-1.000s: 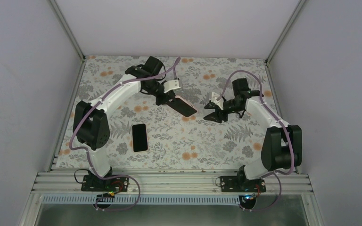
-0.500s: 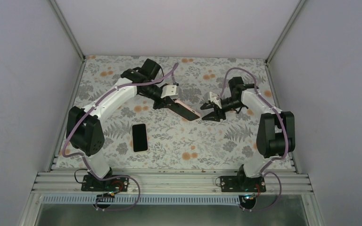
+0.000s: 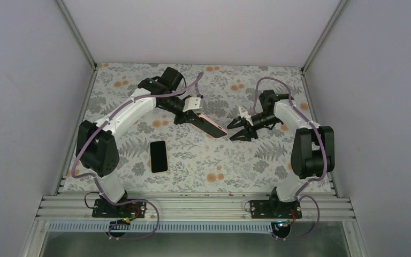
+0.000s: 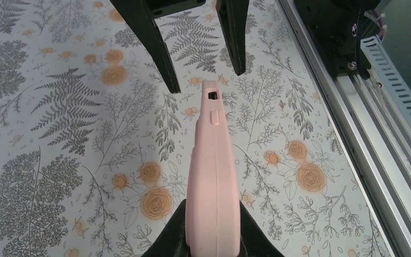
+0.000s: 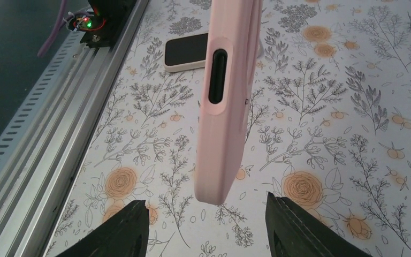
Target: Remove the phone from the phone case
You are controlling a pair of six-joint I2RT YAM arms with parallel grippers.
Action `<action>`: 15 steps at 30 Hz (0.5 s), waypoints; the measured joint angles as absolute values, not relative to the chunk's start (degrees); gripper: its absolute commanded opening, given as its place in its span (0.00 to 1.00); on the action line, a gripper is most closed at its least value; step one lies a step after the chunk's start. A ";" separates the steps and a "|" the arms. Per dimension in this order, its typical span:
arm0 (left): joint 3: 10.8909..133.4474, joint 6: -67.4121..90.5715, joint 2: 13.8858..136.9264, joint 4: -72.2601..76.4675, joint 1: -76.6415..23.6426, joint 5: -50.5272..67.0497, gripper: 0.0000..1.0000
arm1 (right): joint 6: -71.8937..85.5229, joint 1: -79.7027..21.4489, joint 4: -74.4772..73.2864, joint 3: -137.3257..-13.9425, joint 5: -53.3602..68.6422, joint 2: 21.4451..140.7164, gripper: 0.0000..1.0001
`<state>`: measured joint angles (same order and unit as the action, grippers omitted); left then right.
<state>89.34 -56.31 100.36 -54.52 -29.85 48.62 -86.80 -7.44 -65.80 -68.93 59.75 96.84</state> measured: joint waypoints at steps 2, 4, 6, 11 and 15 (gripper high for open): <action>89.67 -56.21 100.57 -54.52 -29.91 48.62 0.12 | -86.67 -7.49 -65.78 -68.93 59.92 96.84 0.57; 90.24 -56.10 100.99 -54.52 -30.13 48.60 0.12 | -85.84 -7.51 -65.14 -68.93 60.14 96.82 0.57; 90.54 -55.90 101.10 -54.54 -30.33 48.56 0.12 | -84.86 -7.84 -63.99 -68.93 60.42 96.82 0.57; 91.96 -55.22 101.56 -54.61 -31.38 48.60 0.12 | -80.44 -8.45 -59.05 -68.38 60.38 95.55 0.56; 92.27 -55.02 101.78 -54.50 -32.12 48.31 0.12 | -78.43 -8.60 -57.12 -68.18 59.81 94.35 0.55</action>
